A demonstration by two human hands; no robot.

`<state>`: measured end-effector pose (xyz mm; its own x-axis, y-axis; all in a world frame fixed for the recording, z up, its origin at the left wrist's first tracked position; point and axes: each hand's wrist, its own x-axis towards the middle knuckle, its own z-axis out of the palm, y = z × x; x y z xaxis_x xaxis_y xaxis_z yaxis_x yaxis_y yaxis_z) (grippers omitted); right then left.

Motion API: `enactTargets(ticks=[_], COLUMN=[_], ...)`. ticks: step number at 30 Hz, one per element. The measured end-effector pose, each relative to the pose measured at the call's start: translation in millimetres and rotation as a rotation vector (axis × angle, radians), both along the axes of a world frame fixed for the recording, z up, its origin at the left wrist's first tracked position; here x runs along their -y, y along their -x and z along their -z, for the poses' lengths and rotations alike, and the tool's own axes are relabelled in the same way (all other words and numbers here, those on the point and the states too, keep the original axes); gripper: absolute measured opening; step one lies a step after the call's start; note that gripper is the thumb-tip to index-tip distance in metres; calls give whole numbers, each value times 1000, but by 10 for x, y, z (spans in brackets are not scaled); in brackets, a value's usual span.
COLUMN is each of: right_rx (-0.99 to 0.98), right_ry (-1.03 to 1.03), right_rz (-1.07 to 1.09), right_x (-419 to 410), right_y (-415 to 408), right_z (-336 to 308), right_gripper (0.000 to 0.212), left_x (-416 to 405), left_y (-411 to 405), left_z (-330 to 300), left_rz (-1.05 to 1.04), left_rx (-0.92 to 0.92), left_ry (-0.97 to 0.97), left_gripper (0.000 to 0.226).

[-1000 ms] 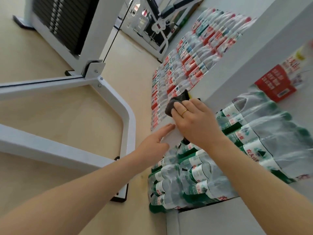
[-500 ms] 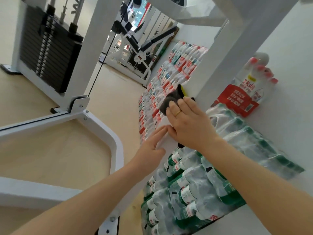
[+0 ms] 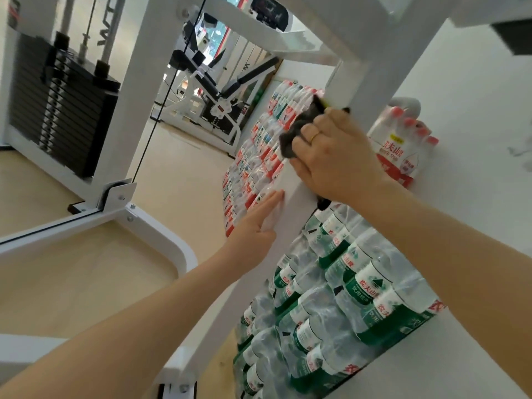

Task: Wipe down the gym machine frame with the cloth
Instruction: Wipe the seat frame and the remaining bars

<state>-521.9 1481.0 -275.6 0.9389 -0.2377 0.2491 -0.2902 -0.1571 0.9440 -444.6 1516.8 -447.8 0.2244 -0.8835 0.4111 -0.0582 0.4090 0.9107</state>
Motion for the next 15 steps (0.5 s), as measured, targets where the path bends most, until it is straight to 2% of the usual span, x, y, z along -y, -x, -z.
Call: enactTargets(ticks=[4, 10, 12, 15], right_rx=[-196, 130, 134, 25], right_ry=[-35, 81, 47, 19], right_rz=[17, -36, -76, -73], right_x=[-19, 59, 68, 77], right_y=[7, -20, -34, 9], right_z=[109, -185, 14, 563], right_gripper=[46, 42, 40, 32], left_x=[-6, 47, 65, 41], left_y=[31, 98, 98, 104], left_z=[155, 394, 452, 709], left_rz=[-54, -50, -67, -87], left_rx=[50, 88, 67, 73], left_ry=[-31, -39, -41, -106], left_gripper=[78, 75, 71, 71])
